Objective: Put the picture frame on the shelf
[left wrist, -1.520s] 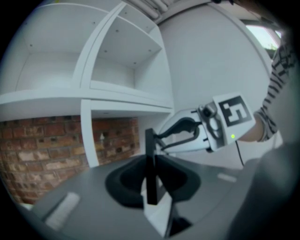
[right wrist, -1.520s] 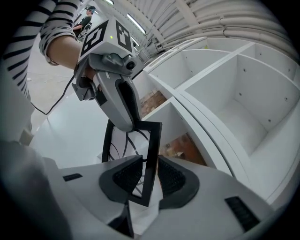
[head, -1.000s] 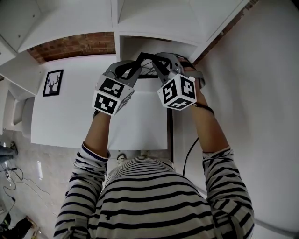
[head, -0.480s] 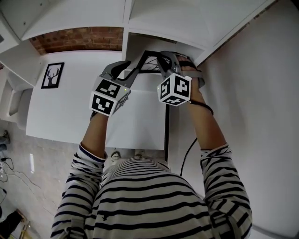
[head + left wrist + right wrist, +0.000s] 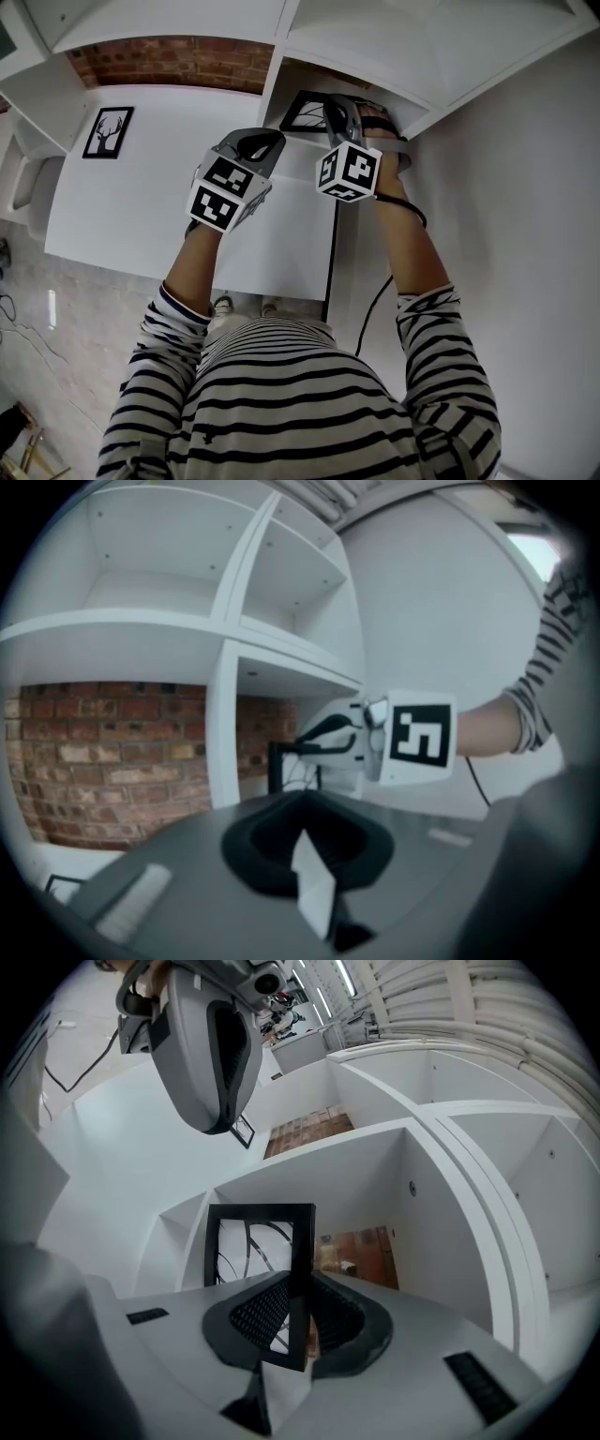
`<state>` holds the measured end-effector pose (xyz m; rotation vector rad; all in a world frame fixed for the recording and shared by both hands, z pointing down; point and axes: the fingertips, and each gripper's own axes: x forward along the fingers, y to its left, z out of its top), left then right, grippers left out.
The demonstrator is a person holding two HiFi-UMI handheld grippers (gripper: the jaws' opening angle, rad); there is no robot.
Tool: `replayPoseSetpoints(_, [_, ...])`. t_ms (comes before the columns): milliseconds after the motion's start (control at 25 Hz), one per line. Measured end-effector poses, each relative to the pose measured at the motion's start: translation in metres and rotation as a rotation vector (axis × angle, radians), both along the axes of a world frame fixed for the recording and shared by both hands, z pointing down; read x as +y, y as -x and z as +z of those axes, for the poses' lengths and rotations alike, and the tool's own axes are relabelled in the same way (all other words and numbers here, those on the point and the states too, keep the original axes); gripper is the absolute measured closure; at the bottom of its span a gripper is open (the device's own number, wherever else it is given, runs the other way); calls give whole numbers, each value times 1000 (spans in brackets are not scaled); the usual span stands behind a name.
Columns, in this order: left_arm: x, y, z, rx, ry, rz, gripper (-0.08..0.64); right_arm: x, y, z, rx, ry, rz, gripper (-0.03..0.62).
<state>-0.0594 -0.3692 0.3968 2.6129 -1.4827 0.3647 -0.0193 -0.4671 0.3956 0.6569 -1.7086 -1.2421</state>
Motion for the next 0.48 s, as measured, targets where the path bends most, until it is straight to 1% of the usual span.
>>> replayPoseSetpoints(320, [2, -7, 9, 13, 25, 26, 552, -17, 2, 6, 49, -41, 27, 528])
replayPoseSetpoints(480, [2, -8, 10, 21, 22, 30, 552, -18, 4, 9, 59, -69, 43, 529])
